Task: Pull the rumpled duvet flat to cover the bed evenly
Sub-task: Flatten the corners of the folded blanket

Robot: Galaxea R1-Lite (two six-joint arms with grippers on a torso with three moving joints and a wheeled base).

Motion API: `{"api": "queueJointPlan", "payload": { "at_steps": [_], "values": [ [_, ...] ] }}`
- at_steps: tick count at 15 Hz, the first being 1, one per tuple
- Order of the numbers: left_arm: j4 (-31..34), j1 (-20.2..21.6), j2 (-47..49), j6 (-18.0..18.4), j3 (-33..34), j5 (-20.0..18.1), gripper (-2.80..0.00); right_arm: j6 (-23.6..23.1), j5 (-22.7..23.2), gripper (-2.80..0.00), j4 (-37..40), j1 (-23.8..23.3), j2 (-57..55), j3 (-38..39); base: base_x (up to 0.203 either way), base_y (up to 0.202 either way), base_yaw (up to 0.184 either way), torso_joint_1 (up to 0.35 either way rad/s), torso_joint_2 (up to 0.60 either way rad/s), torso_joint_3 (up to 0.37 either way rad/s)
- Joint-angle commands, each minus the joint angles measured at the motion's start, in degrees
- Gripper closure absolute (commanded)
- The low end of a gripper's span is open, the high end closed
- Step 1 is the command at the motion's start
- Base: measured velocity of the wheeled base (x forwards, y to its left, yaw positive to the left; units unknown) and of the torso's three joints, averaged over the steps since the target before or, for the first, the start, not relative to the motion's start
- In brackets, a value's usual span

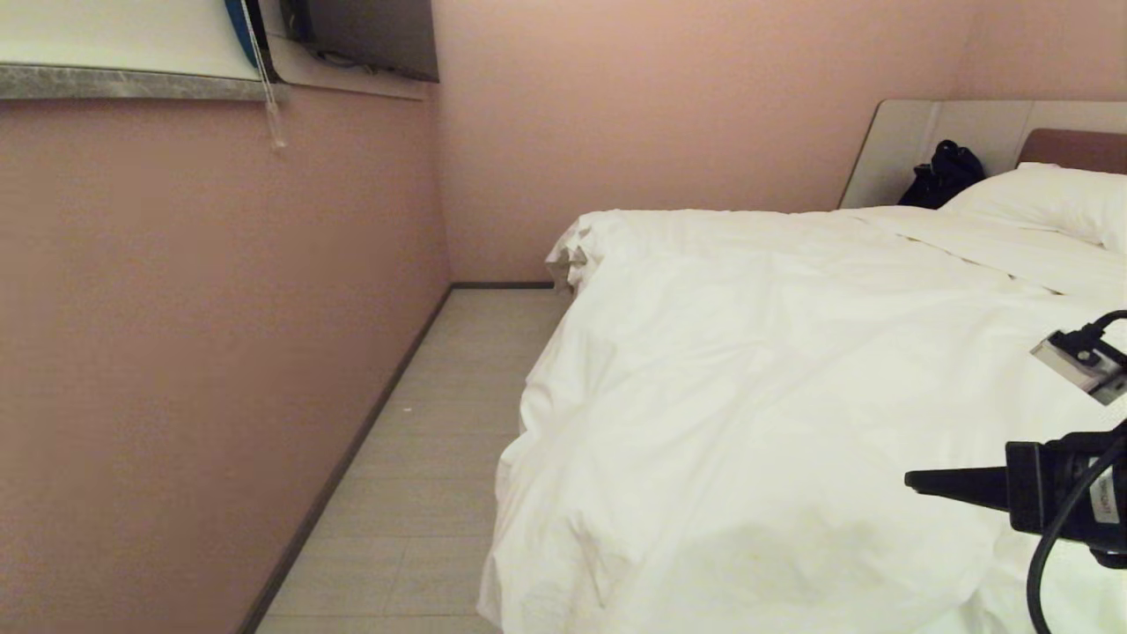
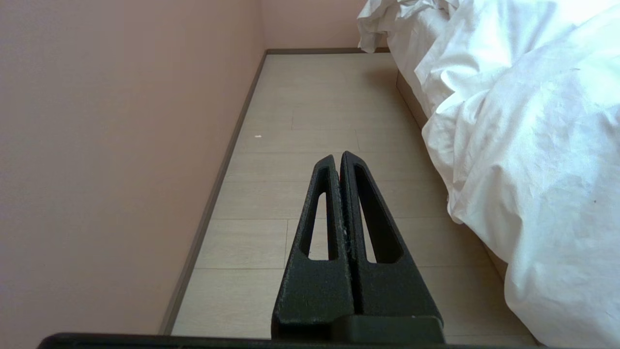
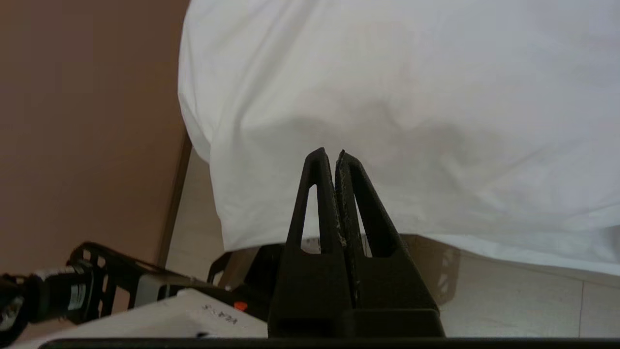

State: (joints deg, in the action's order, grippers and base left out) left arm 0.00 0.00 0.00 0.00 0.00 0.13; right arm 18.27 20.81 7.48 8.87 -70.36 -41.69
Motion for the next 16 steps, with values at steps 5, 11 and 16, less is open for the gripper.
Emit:
{"api": "queueJointPlan", "payload": {
  "at_steps": [5,11,16],
  "values": [
    [0.0,0.0,0.0,0.0,0.0,0.0,0.0,-3.6,0.2,0.0,-0.1,5.3,1.5,4.7,0.0,0.0,0.0,0.0,0.0,0.0],
    [0.0,0.0,0.0,0.0,0.0,0.0,0.0,-7.0,0.1,0.0,-6.2,7.8,4.6,10.3,0.0,0.0,0.0,0.0,0.0,0.0],
    [0.0,0.0,0.0,0.0,0.0,0.0,0.0,-8.5,-3.5,0.0,-16.5,7.7,5.5,14.6,0.0,0.0,0.0,0.0,0.0,0.0]
  ]
}}
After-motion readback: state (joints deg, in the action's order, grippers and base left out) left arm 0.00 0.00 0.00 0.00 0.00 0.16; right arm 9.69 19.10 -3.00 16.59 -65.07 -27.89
